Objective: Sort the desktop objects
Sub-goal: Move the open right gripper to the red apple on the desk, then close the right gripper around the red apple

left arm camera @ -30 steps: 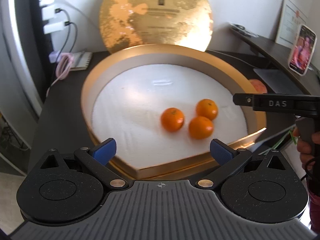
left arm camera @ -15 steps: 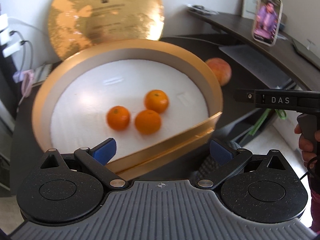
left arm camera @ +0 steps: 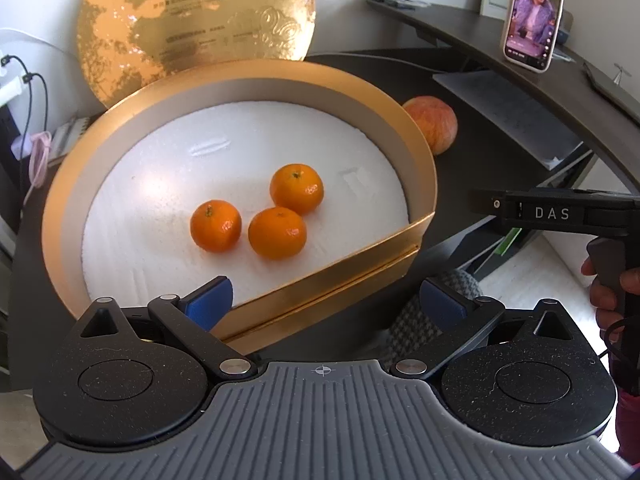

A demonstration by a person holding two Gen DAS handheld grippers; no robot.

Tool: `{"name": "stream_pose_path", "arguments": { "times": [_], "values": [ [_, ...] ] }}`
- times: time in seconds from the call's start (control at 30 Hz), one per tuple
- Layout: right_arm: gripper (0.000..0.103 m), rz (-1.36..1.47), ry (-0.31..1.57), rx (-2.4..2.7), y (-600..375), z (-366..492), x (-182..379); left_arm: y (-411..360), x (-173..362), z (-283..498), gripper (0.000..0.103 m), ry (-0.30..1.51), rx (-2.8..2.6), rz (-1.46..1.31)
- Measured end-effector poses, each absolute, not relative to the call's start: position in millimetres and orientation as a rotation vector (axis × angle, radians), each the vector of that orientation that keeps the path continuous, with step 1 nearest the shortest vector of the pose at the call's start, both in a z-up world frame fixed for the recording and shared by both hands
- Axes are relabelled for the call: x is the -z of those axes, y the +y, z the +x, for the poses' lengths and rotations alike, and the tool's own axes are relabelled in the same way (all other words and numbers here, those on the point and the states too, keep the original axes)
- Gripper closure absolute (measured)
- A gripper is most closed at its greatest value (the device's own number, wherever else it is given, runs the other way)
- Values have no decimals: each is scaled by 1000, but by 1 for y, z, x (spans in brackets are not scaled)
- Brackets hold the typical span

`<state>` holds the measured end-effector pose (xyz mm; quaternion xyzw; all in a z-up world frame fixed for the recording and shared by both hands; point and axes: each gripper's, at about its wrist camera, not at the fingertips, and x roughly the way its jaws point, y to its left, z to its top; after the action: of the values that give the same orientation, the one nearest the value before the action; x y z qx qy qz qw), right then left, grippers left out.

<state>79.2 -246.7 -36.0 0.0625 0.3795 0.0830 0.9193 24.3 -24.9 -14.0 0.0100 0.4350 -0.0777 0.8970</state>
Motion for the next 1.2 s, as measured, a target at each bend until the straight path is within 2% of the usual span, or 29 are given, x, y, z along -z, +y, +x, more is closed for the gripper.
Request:
{"name": "stream_pose_path", "arguments": {
  "times": [0.33, 0.43, 0.53, 0.87, 1.2],
  "values": [
    [11, 198, 724, -165, -265, 106, 43, -23, 7, 42, 1, 872, 162, 26],
    [5, 232, 691, -159, -271, 122, 44, -23, 6, 50, 1, 868, 153, 36],
    [5, 249, 665, -157, -274, 141, 47, -23, 5, 56, 1, 868, 149, 42],
    [5, 283, 708, -184, -274, 202, 72, -19, 9, 71, 1, 882, 126, 30],
    [18, 333, 738, -215, -271, 220, 88, -21, 13, 77, 1, 898, 121, 34]
  ]
}}
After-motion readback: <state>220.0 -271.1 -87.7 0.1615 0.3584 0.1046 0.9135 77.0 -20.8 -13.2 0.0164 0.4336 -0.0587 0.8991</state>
